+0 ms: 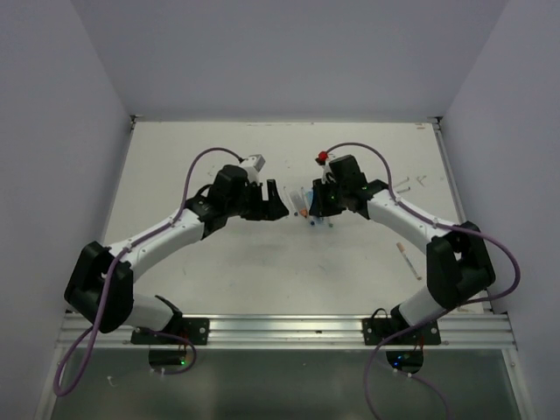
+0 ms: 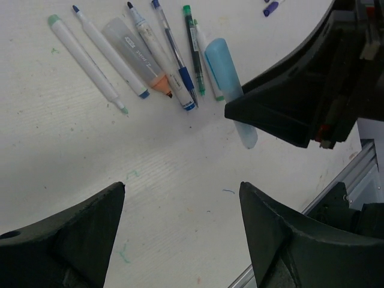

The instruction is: Open the pen caps

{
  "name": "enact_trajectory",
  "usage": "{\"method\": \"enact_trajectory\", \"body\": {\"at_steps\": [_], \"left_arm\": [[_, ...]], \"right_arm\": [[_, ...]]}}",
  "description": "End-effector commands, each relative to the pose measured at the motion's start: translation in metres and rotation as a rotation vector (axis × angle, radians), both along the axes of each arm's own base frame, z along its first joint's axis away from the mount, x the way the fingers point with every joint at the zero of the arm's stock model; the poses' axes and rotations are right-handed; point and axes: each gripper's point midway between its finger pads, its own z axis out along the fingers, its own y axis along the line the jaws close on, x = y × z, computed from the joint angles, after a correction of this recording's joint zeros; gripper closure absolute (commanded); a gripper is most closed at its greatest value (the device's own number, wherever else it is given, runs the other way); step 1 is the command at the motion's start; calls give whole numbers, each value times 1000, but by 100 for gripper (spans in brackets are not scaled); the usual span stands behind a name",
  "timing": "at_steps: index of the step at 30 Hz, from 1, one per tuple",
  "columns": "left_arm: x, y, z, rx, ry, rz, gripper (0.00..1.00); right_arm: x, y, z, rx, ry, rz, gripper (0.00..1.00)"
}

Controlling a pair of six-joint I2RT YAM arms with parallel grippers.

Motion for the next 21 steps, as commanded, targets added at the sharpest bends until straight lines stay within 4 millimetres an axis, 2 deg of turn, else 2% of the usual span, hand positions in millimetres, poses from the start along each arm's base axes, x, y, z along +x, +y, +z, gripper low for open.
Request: {"method": "enact_trajectory", "body": {"at_steps": [1,8,13,21], "left_arm": [[13,-4,15,-6,-20,32,19],[15,-20,14,-77,32,2,18],[15,-29,13,-120,59,-8,18],[14,-43,1,-180,137,-23,19]], "right_arm": [[-11,32,34,206,-40,75,100],[-36,59,45,340,-17,190,100],[-41,64,50,384,-34,212,100],[-46,70,57,423,-43,242,100]]}}
